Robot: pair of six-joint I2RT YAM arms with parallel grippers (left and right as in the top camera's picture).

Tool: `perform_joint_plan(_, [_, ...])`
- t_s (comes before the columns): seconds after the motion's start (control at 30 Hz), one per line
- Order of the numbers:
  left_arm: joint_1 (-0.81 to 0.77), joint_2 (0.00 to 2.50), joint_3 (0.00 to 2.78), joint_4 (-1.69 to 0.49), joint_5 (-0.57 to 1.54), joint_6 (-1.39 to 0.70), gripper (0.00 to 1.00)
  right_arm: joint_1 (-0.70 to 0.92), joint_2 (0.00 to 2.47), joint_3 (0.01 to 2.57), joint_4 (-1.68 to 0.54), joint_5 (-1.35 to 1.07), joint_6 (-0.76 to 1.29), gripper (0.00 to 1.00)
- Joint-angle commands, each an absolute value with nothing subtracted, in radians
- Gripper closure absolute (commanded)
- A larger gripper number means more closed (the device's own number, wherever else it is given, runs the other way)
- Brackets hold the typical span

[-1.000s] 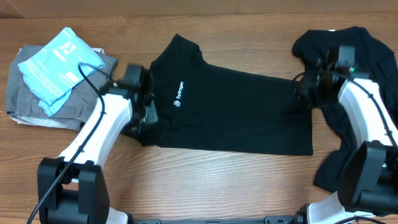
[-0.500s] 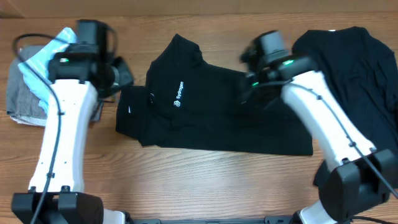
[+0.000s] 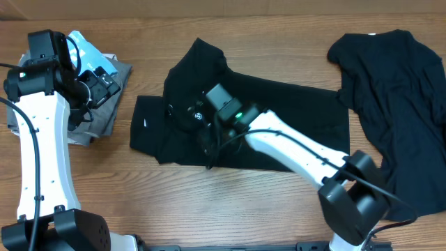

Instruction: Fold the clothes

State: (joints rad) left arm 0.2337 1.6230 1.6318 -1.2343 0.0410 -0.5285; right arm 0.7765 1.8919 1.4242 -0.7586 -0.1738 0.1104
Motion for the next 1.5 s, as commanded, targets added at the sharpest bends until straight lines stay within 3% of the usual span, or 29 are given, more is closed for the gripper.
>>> perform_joint_plan(0.0, [0.236,1.615,1.652,-1.233,0.044,-0.539,0.00,0.843,1.909,1.420,-0.738,-0.058,0.092,0.48])
perform_joint_plan(0.27, [0.236,1.615,1.652,-1.233,0.044,-0.539,0.00,0.955,1.973,1.420,-0.670,0.129,-0.054,0.47])
perform_joint_plan(0.63, [0.236,1.615,1.652,-1.233,0.044,-0.539,0.00,0.961,2.021,1.420,-0.547,0.326,-0.245,0.43])
perform_joint_plan(1.03, [0.236,1.615,1.652,-1.233,0.044,-0.539,0.00,0.960,2.022,1.420,-0.567,0.248,-0.287,0.39])
perform_joint_plan(1.47, [0.236,1.615,1.652,-1.234,0.044,-0.539,0.00,0.958,2.080,1.420,-0.548,0.205,-0.285,0.48])
